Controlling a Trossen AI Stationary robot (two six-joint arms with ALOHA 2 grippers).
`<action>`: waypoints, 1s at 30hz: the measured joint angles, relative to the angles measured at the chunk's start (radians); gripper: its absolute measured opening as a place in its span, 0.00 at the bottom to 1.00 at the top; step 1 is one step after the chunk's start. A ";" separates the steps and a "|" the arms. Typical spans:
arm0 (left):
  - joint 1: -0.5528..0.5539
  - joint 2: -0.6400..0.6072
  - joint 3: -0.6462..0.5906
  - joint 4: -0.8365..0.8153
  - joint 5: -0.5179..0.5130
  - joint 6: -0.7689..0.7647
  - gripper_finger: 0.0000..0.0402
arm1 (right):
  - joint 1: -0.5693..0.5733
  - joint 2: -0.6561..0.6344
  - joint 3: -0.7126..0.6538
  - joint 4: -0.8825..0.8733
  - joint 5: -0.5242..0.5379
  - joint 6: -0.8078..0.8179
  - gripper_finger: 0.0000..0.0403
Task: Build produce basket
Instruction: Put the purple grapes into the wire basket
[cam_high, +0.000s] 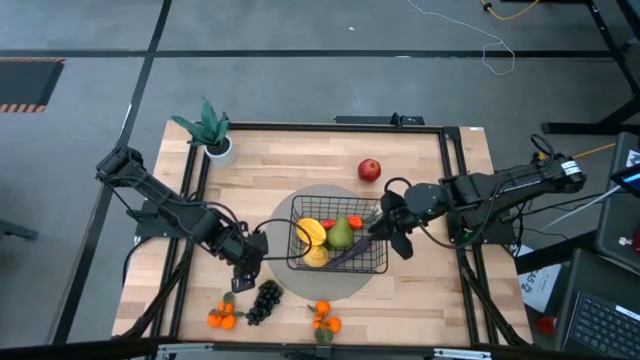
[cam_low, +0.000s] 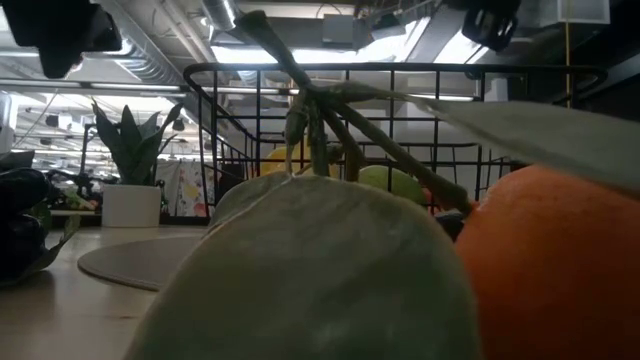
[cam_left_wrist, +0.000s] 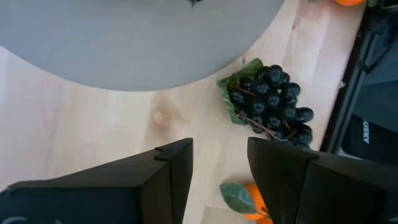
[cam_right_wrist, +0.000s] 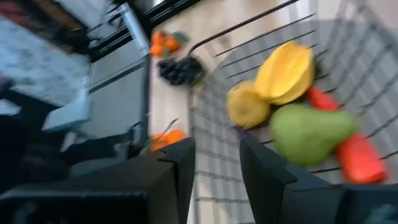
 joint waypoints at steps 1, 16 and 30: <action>-0.007 0.000 0.000 0.001 0.002 -0.015 0.36 | 0.000 -0.001 0.000 0.000 -0.024 0.003 0.28; -0.132 0.144 0.000 0.180 0.022 -0.150 0.42 | 0.092 -0.057 0.000 -0.321 -0.140 0.271 0.28; -0.147 0.227 0.000 0.305 0.017 -0.288 0.42 | 0.348 -0.169 0.000 -0.359 0.200 0.341 0.28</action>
